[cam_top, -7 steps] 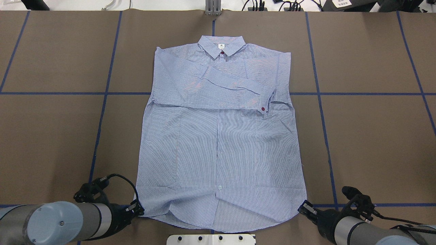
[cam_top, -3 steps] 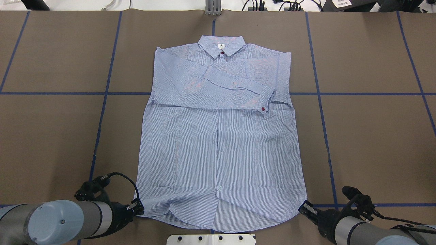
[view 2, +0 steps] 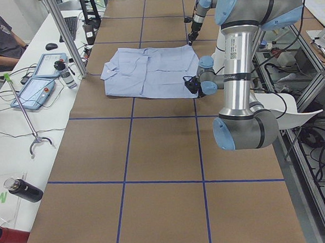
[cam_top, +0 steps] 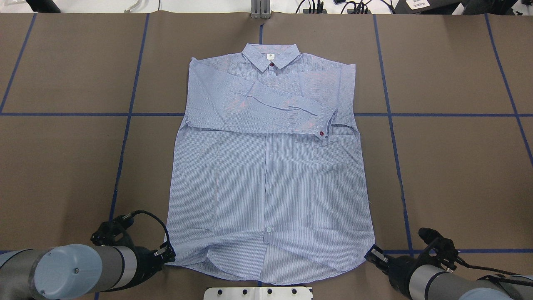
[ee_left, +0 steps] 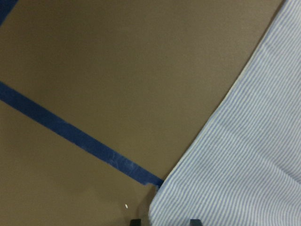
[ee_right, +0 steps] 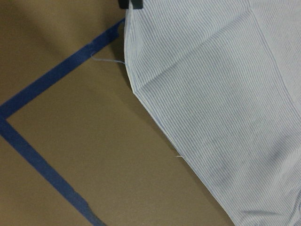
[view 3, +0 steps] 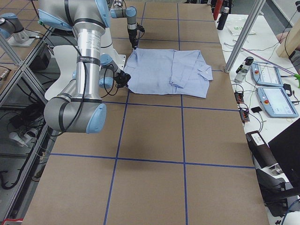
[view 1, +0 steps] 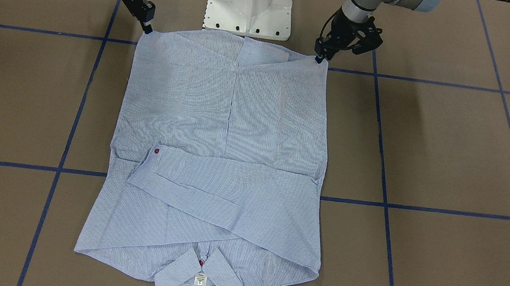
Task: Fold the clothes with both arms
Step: 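Hold both grippers at the two hem corners nearest the robot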
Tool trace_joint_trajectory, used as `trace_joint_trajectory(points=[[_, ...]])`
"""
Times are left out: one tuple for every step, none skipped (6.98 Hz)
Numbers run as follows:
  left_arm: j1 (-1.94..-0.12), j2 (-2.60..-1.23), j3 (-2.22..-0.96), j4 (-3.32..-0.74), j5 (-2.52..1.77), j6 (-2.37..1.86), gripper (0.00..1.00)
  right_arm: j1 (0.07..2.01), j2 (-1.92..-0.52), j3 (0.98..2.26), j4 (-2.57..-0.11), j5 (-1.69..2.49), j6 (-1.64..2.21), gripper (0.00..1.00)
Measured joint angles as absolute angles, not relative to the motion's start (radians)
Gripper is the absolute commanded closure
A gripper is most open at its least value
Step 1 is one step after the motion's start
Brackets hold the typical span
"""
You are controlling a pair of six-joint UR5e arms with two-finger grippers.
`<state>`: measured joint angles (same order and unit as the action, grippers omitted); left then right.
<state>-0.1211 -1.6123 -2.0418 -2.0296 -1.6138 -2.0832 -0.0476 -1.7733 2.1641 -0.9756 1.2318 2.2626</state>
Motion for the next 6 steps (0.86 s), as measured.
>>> trace_joint_trajectory(points=[[-0.121,-1.612,-2.041,-2.029,-1.614,-2.083,0.93,-0.048,-1.773,2.164,-0.976,1.232,2.263,1.0],[-0.122,-1.612,-2.041,-2.029,-1.613,-2.083,1.0,-0.048,-1.774,2.164,-0.976,1.232,2.263,1.0],[-0.123,-1.612,-2.04,-2.029,-1.609,-2.084,1.0,-0.048,-1.774,2.164,-0.976,1.232,2.263,1.0],[-0.124,-1.611,-2.041,-2.03,-1.601,-2.084,1.0,-0.048,-1.775,2.164,-0.976,1.232,2.263,1.0],[-0.127,-1.61,-2.046,-2.03,-1.596,-2.085,1.0,-0.047,-1.775,2.164,-0.976,1.232,2.263,1.0],[-0.135,-1.608,-2.067,-2.03,-1.596,-2.084,1.0,-0.046,-1.775,2.164,-0.976,1.232,2.263,1.0]])
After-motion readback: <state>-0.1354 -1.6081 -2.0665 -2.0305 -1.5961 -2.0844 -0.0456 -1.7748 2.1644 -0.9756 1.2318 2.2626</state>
